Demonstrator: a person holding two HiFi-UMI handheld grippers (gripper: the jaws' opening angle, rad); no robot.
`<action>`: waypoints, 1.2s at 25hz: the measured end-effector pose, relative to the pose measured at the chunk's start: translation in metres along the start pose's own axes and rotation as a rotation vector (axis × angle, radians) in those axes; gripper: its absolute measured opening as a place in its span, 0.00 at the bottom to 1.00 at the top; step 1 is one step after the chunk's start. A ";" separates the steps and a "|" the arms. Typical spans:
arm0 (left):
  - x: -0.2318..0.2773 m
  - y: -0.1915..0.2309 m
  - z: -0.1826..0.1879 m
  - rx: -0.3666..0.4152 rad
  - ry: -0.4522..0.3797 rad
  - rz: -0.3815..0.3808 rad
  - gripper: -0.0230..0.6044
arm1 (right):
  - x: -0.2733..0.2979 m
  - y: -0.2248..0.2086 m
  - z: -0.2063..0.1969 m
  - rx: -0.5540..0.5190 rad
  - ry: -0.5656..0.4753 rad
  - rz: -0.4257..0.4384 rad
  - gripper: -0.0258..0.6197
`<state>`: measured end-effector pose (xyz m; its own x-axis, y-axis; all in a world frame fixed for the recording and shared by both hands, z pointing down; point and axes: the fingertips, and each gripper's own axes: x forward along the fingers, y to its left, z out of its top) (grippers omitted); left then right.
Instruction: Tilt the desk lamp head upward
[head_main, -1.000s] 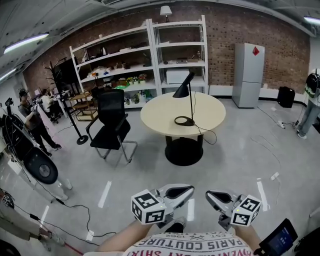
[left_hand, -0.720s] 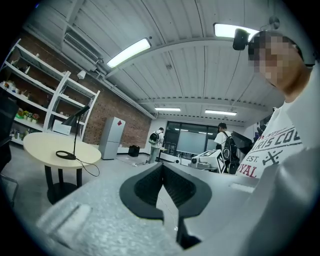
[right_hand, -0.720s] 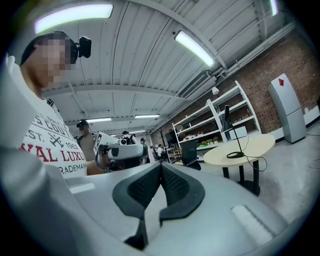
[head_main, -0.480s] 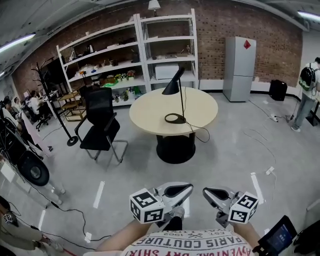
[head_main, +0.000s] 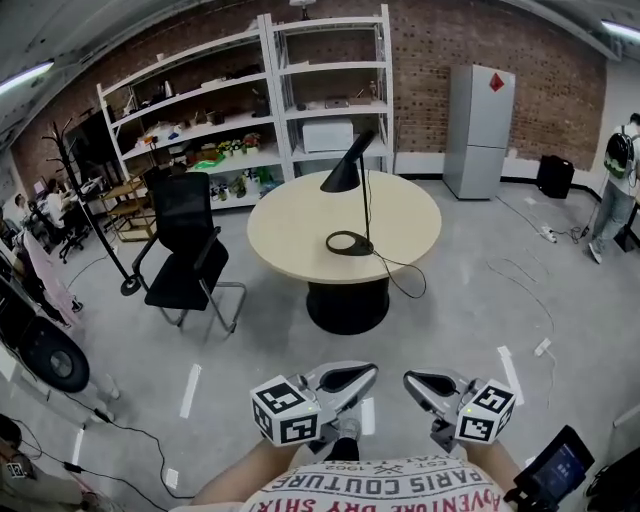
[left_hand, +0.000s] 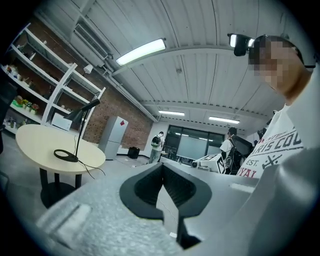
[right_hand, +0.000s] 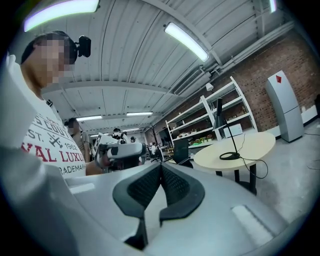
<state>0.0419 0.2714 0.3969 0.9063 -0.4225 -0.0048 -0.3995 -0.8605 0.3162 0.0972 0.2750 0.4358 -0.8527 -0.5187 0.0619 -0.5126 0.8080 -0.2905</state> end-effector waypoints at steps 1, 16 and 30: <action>0.004 0.014 0.002 -0.007 -0.001 -0.004 0.04 | 0.009 -0.011 0.000 0.011 0.003 -0.004 0.05; 0.047 0.246 0.090 -0.094 -0.050 -0.045 0.04 | 0.166 -0.170 0.065 -0.078 0.062 -0.123 0.05; 0.070 0.313 0.094 -0.110 -0.029 -0.046 0.04 | 0.196 -0.227 0.066 0.019 0.005 -0.163 0.05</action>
<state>-0.0328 -0.0541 0.4063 0.9184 -0.3927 -0.0483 -0.3386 -0.8432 0.4175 0.0533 -0.0289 0.4507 -0.7590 -0.6409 0.1146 -0.6422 0.7079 -0.2940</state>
